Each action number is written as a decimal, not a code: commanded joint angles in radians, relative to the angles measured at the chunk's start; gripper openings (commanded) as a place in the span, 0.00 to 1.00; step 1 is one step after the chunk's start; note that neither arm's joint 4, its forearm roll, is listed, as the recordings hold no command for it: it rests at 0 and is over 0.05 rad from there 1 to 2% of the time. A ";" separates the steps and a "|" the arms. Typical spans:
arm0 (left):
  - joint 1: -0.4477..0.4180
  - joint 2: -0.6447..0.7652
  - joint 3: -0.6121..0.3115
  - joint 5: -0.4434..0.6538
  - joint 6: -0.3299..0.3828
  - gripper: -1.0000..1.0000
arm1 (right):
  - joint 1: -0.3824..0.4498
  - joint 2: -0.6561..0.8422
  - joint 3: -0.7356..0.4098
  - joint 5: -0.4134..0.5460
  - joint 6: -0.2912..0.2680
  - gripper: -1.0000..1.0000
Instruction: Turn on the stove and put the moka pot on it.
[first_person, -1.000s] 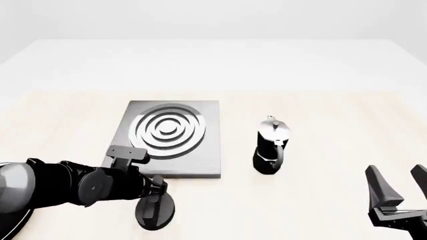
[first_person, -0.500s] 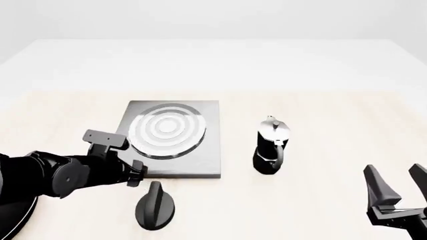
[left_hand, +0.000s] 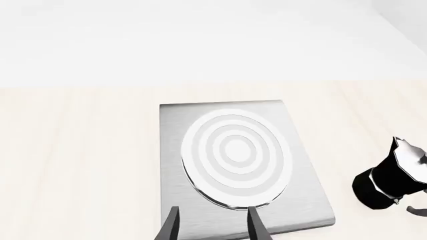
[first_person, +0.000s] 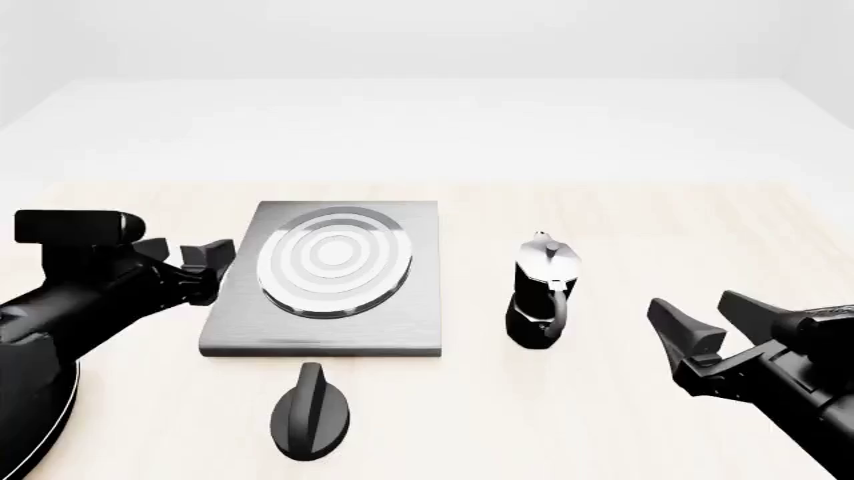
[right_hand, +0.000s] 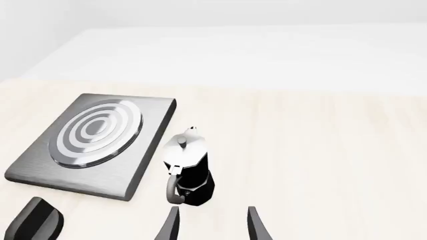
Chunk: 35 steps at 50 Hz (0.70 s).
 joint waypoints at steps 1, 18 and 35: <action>0.130 -0.286 0.138 -0.168 -0.025 1.00 | 0.084 0.080 -0.091 0.075 0.073 1.00; 0.136 -0.899 0.439 -0.094 0.093 1.00 | 0.115 0.198 -0.162 0.077 0.058 1.00; 0.163 -0.885 0.483 -0.151 0.107 1.00 | 0.146 0.378 -0.153 -0.080 0.079 1.00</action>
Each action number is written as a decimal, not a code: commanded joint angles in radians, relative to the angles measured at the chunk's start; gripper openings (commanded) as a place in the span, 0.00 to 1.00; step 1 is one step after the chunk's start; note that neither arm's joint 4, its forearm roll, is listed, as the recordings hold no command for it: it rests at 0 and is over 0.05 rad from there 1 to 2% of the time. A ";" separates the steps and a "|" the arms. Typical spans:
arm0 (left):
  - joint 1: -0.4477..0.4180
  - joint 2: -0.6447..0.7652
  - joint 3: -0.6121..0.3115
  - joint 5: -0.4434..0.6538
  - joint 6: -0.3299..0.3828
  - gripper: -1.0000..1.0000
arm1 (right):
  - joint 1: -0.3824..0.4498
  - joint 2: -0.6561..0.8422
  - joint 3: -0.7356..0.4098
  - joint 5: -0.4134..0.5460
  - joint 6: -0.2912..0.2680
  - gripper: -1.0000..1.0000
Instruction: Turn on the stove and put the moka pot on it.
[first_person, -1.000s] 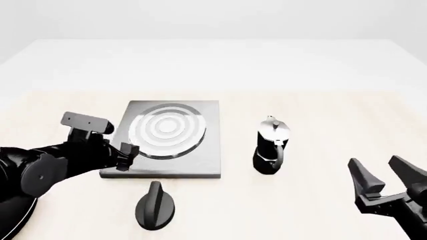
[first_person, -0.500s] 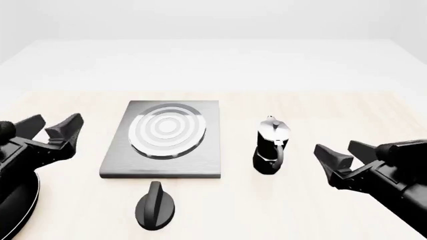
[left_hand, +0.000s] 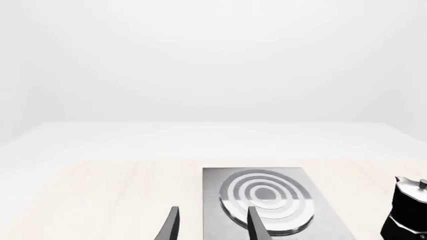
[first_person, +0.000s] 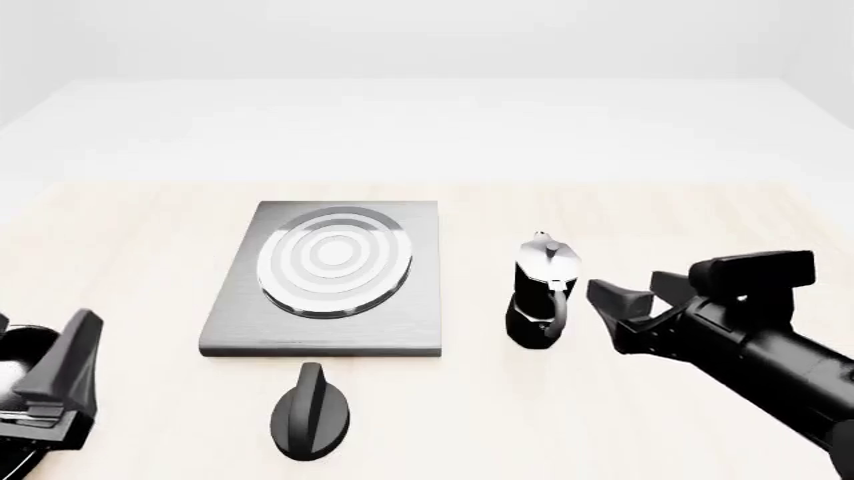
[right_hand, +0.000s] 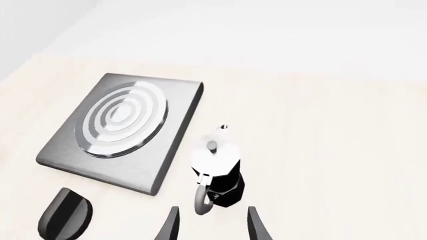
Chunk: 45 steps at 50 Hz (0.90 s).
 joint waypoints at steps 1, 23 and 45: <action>0.009 -0.020 0.044 -0.038 0.014 1.00 | 0.019 0.112 0.001 -0.094 0.013 1.00; 0.024 -0.022 0.044 -0.042 0.018 1.00 | 0.034 0.305 0.007 -0.281 0.044 1.00; 0.036 0.020 0.044 -0.076 0.001 1.00 | 0.070 0.429 0.038 -0.412 0.148 1.00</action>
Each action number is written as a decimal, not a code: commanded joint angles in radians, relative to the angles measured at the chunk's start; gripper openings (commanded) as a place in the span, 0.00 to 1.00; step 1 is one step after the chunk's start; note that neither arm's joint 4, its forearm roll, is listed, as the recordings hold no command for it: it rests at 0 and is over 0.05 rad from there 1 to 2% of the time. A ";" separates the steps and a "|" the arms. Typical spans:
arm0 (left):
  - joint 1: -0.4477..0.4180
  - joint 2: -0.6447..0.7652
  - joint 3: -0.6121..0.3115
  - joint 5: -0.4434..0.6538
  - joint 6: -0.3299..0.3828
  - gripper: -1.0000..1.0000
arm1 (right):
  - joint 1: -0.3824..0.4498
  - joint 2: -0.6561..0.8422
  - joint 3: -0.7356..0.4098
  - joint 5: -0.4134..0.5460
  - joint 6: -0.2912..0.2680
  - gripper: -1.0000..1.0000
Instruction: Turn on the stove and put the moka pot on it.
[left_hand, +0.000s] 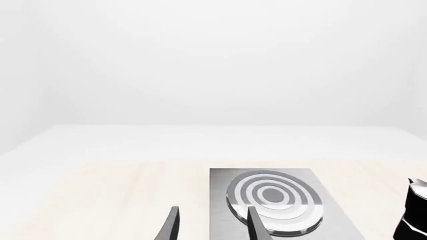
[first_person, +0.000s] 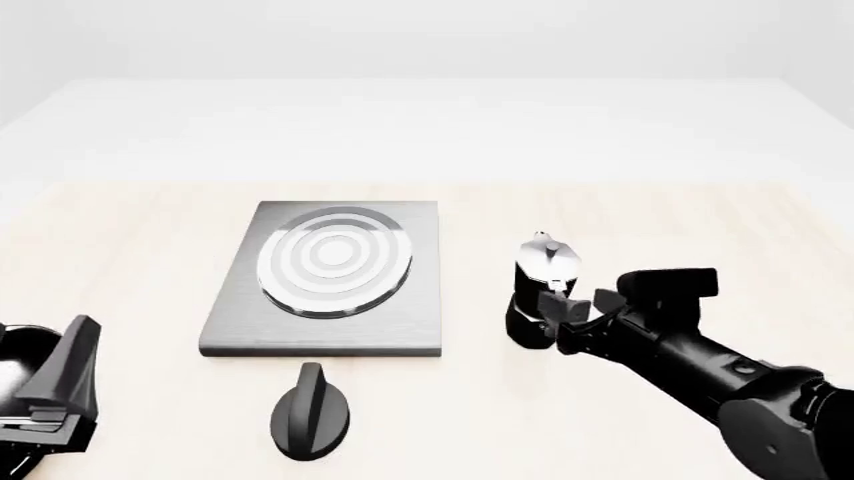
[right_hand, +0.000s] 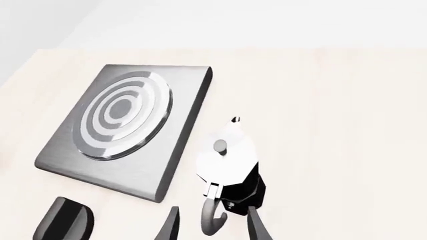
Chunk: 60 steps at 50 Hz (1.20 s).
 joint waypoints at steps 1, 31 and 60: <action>0.004 0.028 0.001 -0.024 -0.007 1.00 | 0.018 0.069 0.004 -0.061 0.042 1.00; 0.002 0.067 0.001 -0.056 -0.017 1.00 | 0.054 0.229 0.002 -0.174 0.073 1.00; -0.005 0.023 0.001 -0.020 -0.021 1.00 | 0.004 -0.173 -0.024 0.260 -0.015 0.00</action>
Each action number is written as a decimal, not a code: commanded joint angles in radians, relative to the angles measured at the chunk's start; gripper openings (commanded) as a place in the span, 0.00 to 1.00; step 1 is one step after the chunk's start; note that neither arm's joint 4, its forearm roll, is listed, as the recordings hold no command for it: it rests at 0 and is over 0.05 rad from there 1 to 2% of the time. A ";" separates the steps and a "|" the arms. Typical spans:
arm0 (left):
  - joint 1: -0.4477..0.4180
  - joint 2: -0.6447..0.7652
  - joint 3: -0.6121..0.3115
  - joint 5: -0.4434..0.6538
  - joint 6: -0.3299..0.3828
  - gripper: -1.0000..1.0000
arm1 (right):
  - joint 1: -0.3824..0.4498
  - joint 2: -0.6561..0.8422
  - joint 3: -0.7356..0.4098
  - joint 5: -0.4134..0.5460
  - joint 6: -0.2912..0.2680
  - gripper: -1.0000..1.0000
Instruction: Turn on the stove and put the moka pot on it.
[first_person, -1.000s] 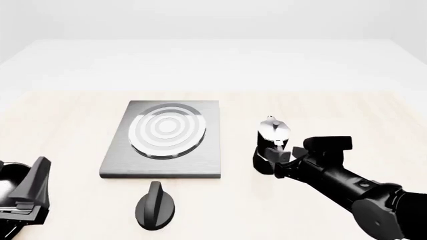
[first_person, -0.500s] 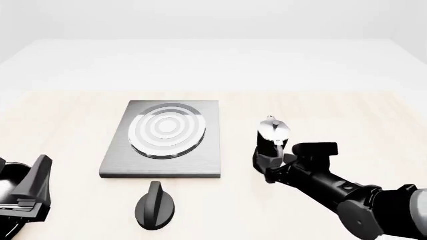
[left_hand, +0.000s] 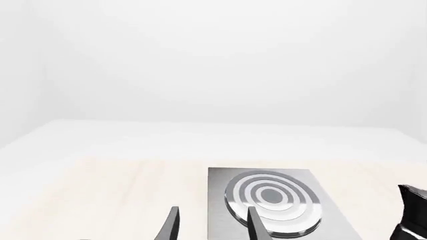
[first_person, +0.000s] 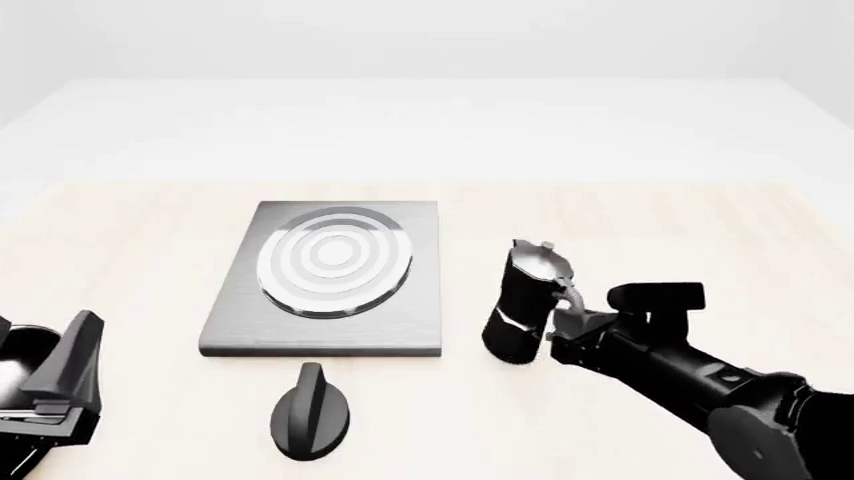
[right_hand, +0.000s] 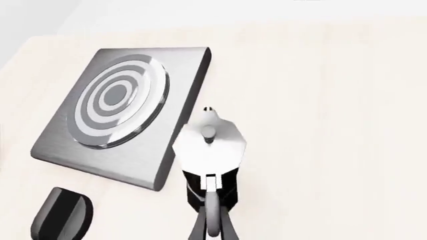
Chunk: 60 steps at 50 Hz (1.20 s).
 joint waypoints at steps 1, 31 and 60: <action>-0.006 -0.034 0.000 0.028 -0.001 1.00 | -0.012 -0.245 -0.053 0.301 -0.073 0.00; -0.009 -0.066 0.000 0.053 -0.003 1.00 | 0.061 -0.242 -0.439 0.682 -0.376 0.00; -0.001 -0.059 0.000 0.048 0.000 1.00 | 0.170 -0.069 -0.703 0.623 -0.391 0.00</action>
